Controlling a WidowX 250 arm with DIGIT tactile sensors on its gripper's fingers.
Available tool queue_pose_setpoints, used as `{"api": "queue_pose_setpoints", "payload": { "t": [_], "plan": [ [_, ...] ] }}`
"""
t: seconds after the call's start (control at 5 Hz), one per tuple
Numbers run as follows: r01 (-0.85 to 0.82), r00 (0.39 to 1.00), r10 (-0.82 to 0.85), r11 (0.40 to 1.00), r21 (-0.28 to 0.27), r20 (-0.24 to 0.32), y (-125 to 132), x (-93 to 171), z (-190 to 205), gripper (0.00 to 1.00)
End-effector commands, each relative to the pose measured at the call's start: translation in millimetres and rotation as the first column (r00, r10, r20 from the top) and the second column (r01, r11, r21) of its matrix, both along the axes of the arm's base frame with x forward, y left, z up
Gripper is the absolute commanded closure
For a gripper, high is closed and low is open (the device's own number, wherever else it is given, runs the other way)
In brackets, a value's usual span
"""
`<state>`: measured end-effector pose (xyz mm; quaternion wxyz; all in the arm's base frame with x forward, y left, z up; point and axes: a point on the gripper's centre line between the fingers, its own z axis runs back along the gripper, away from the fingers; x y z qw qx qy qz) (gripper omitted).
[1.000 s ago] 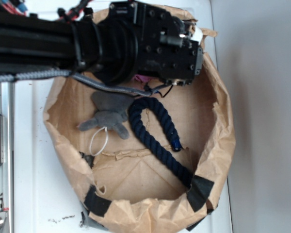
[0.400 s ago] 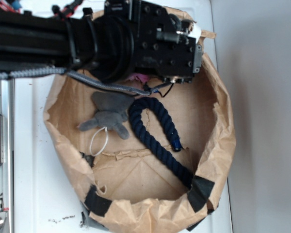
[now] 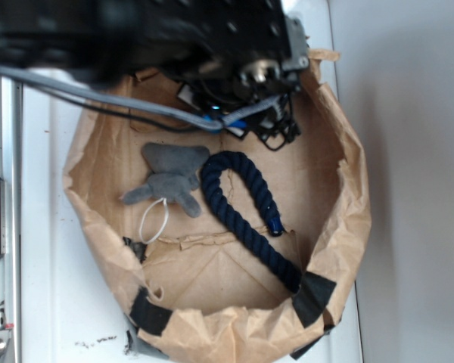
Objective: Grab the blue ball.
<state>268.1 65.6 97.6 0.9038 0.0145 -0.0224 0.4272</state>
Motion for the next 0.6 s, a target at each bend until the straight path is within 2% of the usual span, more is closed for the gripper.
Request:
{"api": "queue_pose_setpoints", "payload": {
  "t": [0.0, 0.2, 0.4],
  "plan": [
    [0.136, 0.983, -0.131, 0.99, -0.033, 0.131, 15, -20, 61, 1.0],
    [0.162, 0.973, -0.152, 0.986, -0.044, 0.175, 15, -30, 67, 1.0],
    [0.153, 0.968, -0.15, 0.988, 0.001, 0.201, 15, -34, 66, 1.0]
  ]
}}
